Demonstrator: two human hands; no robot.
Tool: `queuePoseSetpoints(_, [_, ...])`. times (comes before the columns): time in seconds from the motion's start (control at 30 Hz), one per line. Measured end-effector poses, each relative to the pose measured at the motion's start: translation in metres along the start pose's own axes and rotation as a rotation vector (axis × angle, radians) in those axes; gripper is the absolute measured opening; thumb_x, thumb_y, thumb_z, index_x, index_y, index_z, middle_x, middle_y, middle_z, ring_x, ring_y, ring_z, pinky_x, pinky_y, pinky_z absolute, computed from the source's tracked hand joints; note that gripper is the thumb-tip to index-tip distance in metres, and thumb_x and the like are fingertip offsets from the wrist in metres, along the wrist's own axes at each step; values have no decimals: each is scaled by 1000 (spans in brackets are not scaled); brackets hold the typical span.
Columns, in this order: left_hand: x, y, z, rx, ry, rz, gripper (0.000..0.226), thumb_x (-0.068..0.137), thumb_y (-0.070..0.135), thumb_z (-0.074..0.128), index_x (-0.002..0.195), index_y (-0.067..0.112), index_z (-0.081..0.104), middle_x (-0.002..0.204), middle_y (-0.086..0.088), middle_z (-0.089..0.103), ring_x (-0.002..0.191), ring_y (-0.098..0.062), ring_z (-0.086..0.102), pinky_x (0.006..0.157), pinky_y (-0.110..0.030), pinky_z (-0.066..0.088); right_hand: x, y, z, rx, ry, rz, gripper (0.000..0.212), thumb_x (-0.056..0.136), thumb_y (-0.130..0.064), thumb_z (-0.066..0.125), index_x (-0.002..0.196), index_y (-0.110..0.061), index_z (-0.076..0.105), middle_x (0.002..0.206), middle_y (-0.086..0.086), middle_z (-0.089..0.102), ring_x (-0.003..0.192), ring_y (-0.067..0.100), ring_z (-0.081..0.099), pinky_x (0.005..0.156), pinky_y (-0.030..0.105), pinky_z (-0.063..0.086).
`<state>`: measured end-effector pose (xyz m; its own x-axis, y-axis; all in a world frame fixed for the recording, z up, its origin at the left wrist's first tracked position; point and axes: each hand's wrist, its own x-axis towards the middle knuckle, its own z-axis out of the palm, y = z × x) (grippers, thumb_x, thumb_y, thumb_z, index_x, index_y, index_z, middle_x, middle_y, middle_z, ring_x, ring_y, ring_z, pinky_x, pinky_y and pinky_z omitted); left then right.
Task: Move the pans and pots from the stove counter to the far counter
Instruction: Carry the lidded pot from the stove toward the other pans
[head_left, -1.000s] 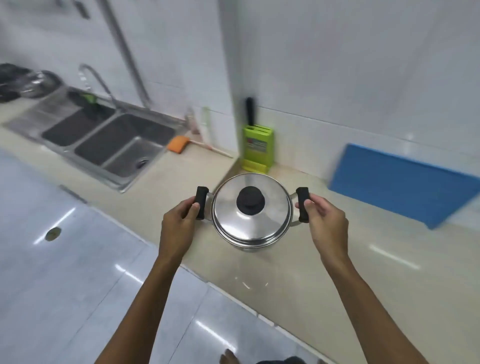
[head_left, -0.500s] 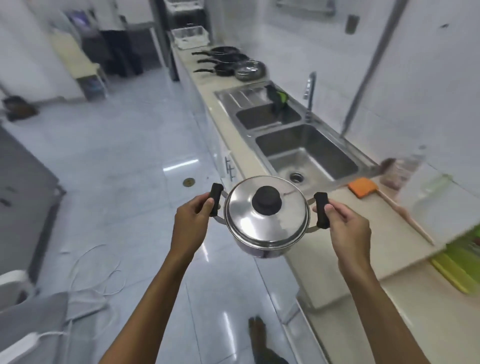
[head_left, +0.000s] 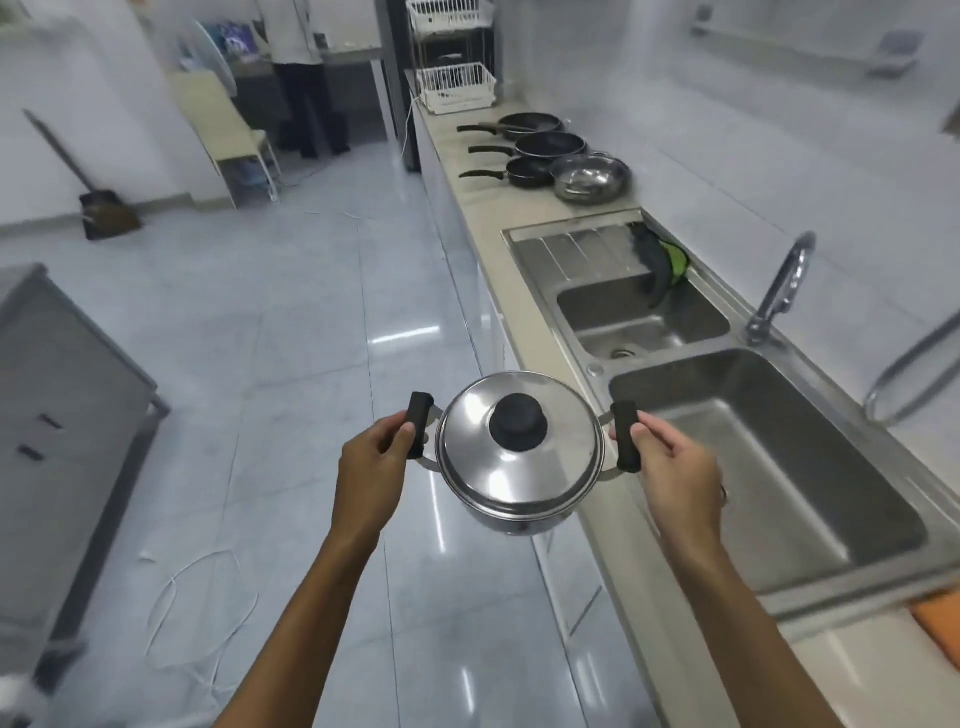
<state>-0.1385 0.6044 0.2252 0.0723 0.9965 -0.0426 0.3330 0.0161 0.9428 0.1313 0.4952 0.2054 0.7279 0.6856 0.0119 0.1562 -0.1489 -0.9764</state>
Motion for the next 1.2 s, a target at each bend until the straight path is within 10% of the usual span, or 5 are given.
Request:
queuePoseSetpoints(0.33, [276, -2, 25, -55, -50, 23, 23, 100, 28, 57, 114, 24, 74, 90, 8, 79, 87, -1, 72, 68, -10, 47, 209, -19, 160, -58, 53, -15, 24, 93, -32, 57, 102, -28, 79, 89, -17, 78, 88, -2, 70, 75, 15, 51])
queuePoseSetpoints(0.6, [511, 15, 52, -33, -127, 25, 28, 102, 24, 54, 123, 15, 70, 98, -3, 77, 95, -17, 71, 79, -24, 50, 383, -43, 290, -72, 157, 75, 28, 92, -29, 63, 117, -23, 74, 76, -39, 69, 81, -16, 65, 76, 22, 50])
queuePoseSetpoints(0.73, [613, 30, 77, -20, -183, 63, 27, 102, 23, 53, 123, 17, 70, 99, -2, 76, 95, -17, 70, 78, -23, 49, 461, -49, 335, -59, 223, 105, 22, 90, -31, 63, 106, -28, 77, 87, -19, 78, 87, -2, 71, 84, 35, 57])
queuePoseSetpoints(1.2, [952, 46, 230, 227, -425, 89, 27, 101, 21, 54, 121, 19, 72, 92, 7, 77, 84, -5, 73, 72, -16, 49, 739, -14, 452, -131, 399, 288, 30, 91, -25, 59, 117, -22, 75, 97, -6, 77, 73, -19, 58, 62, 3, 40])
